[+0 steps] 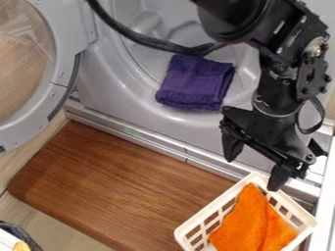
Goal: Moved the plastic laundry basket to the left of washing machine
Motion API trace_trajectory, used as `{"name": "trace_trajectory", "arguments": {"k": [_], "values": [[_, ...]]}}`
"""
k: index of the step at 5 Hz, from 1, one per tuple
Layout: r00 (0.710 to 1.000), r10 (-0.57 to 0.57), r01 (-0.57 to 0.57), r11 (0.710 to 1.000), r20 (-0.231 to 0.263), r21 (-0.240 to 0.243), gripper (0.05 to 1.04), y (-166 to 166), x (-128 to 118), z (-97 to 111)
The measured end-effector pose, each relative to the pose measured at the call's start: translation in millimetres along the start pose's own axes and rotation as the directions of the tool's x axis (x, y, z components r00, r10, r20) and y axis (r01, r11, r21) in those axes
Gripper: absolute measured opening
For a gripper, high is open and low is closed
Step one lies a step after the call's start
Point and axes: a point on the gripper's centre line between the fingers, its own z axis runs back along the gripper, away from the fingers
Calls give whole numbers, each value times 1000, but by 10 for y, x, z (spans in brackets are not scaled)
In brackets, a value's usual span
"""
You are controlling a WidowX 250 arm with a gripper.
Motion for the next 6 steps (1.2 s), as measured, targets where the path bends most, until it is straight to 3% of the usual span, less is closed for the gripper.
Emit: {"name": "trace_trajectory", "arguments": {"k": [1,3,4,6], "values": [[1000,1,-1,1000,-25,5,1001,-1,-40,-77],[998,28,-27,1000,-52,14,1001,53,-244,-486],[995,66,-66,998,-75,10,1001,156,-326,-589],[980,117,-129,989,-163,-66,948,242,-448,-930]]}}
